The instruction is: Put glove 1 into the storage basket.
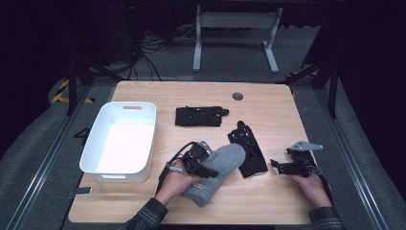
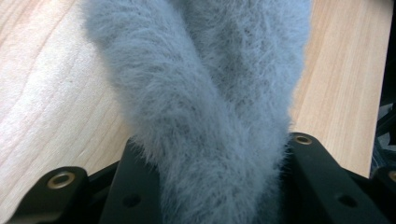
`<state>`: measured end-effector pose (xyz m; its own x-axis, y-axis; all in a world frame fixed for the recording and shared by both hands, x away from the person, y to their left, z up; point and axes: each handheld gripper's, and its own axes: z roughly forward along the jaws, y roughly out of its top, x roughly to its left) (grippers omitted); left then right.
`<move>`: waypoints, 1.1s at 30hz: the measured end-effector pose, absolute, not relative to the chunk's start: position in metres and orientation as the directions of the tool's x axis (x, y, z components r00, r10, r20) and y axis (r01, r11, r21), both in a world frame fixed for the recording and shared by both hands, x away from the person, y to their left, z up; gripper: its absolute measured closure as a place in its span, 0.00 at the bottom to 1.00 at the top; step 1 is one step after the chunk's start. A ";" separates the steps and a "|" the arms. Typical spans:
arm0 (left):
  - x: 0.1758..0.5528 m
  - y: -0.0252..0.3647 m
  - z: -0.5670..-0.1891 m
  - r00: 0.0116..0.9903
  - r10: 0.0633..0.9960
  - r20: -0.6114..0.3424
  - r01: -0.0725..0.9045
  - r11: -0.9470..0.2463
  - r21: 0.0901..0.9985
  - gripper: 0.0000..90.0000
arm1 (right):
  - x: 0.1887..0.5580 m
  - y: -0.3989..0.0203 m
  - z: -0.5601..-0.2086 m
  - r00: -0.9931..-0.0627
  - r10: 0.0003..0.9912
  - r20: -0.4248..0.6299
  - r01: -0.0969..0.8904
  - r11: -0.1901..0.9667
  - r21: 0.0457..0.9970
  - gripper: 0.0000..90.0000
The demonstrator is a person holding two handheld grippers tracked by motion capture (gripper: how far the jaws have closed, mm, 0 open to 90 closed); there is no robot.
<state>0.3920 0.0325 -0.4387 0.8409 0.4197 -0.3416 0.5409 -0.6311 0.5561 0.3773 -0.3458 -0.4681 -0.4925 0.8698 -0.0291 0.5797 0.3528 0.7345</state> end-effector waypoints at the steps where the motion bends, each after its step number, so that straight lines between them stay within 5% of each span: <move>1: 0.392 0.033 -0.439 0.841 0.420 -0.342 0.541 -0.631 0.556 0.72 | 0.377 -0.346 -0.468 -0.492 0.870 -0.029 0.580 0.353 0.735 0.14; 33: 0.417 0.121 -0.317 0.798 0.546 -0.256 0.568 -0.536 0.625 0.71 | 0.377 -0.346 -0.468 -0.491 0.871 -0.028 0.581 0.351 0.734 0.14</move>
